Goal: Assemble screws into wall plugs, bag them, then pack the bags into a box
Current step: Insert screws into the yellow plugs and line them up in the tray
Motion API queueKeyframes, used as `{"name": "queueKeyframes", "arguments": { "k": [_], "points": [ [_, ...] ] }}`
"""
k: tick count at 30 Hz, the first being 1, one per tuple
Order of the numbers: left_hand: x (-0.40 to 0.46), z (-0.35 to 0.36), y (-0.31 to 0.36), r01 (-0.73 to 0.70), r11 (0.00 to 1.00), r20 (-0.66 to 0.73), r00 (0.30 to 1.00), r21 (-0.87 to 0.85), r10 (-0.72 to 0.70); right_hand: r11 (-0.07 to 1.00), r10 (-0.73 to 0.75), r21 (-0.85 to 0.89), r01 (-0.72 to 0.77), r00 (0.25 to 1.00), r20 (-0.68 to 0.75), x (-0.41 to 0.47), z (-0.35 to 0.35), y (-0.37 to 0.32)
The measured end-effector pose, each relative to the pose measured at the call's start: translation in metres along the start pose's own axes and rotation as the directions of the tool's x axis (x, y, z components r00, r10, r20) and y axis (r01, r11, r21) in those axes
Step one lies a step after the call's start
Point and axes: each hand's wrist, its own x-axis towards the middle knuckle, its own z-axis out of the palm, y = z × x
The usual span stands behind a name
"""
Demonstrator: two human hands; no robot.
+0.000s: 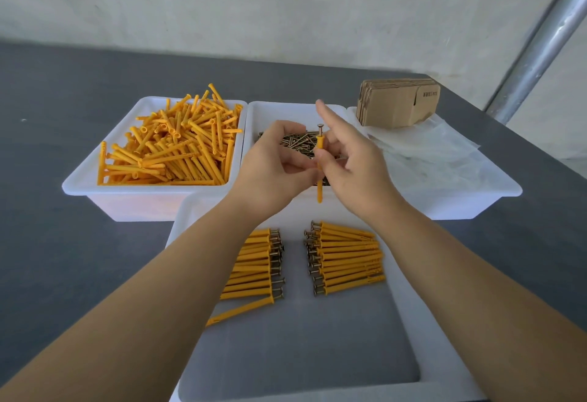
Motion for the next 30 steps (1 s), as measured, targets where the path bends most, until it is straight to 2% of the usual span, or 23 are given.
{"name": "queueKeyframes", "arguments": {
  "k": [5,10,11,13,16,18,20,23,27,30],
  "points": [
    [0.001,-0.007,0.001,0.037,0.989,-0.011,0.999,-0.141,-0.039,0.999,0.0,0.033,-0.001,0.999,0.047,0.0,-0.009,0.002],
    [0.002,-0.011,-0.002,0.035,0.999,0.004,0.999,0.003,-0.035,0.998,0.027,0.048,-0.035,0.988,0.154,-0.002,-0.012,0.004],
    [0.002,-0.014,-0.001,0.04,0.999,0.005,0.999,-0.006,-0.04,0.996,0.038,0.073,-0.048,0.991,0.132,-0.001,-0.014,0.003],
    [0.003,-0.022,0.002,0.038,0.999,0.078,0.996,-0.007,-0.037,0.992,0.074,0.105,-0.072,0.997,-0.011,0.001,-0.019,0.003],
    [0.0,-0.027,0.008,0.043,0.994,0.359,0.93,0.103,-0.077,0.987,0.127,0.127,-0.096,0.957,-0.262,0.003,-0.026,0.009],
    [-0.005,-0.014,0.009,-0.004,0.969,0.461,0.88,0.245,-0.113,0.983,0.162,0.133,-0.125,0.935,-0.314,0.004,-0.028,0.015],
    [-0.007,0.007,0.008,-0.127,0.873,0.466,0.876,0.472,-0.125,0.978,0.19,0.142,-0.151,0.929,-0.319,0.004,-0.028,0.019],
    [-0.007,0.036,0.002,-0.259,0.633,0.456,0.874,0.73,-0.169,0.98,0.184,0.127,-0.151,0.934,-0.307,0.003,-0.025,0.019],
    [-0.012,0.061,-0.013,-0.43,0.394,0.507,0.855,0.812,-0.113,0.982,0.18,0.106,-0.157,0.947,-0.265,0.0,-0.021,0.017],
    [-0.016,0.064,-0.017,-0.484,0.314,0.524,0.85,0.817,-0.056,0.984,0.172,0.09,-0.155,0.956,-0.238,0.0,-0.019,0.019]
  ]
}}
